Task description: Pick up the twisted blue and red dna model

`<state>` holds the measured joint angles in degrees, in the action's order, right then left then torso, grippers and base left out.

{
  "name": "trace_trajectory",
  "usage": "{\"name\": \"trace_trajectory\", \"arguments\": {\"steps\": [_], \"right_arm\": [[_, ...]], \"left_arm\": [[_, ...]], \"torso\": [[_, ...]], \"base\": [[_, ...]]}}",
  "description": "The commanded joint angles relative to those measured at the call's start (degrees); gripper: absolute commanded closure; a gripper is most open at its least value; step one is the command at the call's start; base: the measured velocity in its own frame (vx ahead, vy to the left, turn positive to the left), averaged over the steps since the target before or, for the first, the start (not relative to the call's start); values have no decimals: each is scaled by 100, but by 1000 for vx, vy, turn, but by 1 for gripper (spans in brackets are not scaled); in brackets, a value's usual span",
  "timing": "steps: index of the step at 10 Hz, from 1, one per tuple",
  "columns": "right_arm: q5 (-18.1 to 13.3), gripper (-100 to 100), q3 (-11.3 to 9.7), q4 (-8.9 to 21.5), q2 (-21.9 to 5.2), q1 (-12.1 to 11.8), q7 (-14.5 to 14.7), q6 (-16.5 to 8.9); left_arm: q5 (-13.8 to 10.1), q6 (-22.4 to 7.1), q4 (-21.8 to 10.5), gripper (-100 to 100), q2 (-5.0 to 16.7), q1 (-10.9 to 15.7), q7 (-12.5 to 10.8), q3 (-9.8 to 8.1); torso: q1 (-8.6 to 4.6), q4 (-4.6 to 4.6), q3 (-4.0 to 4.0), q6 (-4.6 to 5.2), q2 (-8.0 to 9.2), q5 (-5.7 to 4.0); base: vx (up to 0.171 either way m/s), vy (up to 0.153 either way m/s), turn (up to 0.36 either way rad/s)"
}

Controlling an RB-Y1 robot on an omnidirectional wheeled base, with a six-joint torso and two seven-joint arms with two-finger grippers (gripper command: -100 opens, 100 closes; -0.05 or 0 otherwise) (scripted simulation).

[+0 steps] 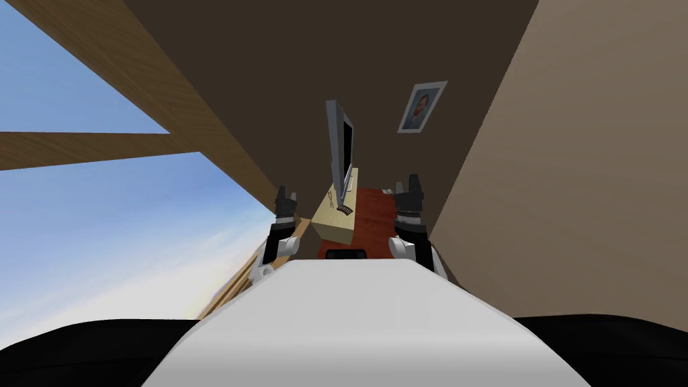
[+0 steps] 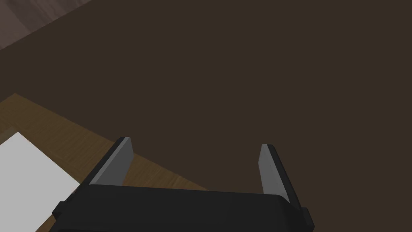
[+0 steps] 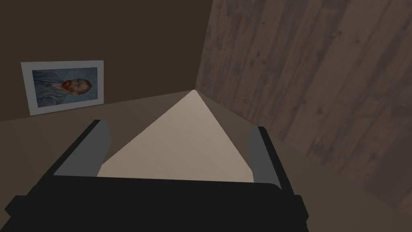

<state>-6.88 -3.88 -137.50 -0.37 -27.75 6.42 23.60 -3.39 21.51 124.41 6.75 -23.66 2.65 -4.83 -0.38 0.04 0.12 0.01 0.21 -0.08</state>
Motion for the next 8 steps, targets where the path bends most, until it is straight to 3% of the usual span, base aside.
{"name": "trace_trajectory", "arguments": {"steps": [1, 2, 3, 4, 5, 7, 8], "right_arm": [[0, 0, 0, 0, 0, 0, 0, 0], [0, 0, 0, 0, 0, 0, 0, 0], [0, 0, 0, 0, 0, 0, 0, 0], [0, 0, 0, 0, 0, 0, 0, 0], [0, 0, 0, 0, 0, 0, 0, 0], [0, 0, 0, 0, 0, 0, 0, 0], [0, 0, 0, 0, 0, 0, 0, 0]], "left_arm": [[-115, -282, -286, -100, 225, 158, -104, -217], [-193, -425, -480, -100, 362, 271, -182, -370], [-193, -451, -541, -100, 362, 271, -182, -370], [-275, -636, -727, -100, 497, 395, -270, -536], [-275, -636, -793, -100, 497, 395, -270, -536], [-446, -1014, -1269, -100, 758, 672, -479, -901], [-446, -1047, -1346, -100, 758, 672, -479, -901]], "torso": [[0, 0, 0, 0, 0, 0], [-12, 0, 0, 0, 0, -3], [-23, 0, -1, 1, -3, -5], [-3, -1, -2, -1, -5, -3], [10, -1, -3, -1, -7, 1], [13, -2, -7, 0, -13, 2], [-1, -2, -7, -1, -12, -1]], "base": [[-58, -147, -20], [-50, -169, -14], [-38, -99, -1], [-37, -72, -16], [-28, -53, -6], [-27, -98, -21], [-30, -107, 1]]}}
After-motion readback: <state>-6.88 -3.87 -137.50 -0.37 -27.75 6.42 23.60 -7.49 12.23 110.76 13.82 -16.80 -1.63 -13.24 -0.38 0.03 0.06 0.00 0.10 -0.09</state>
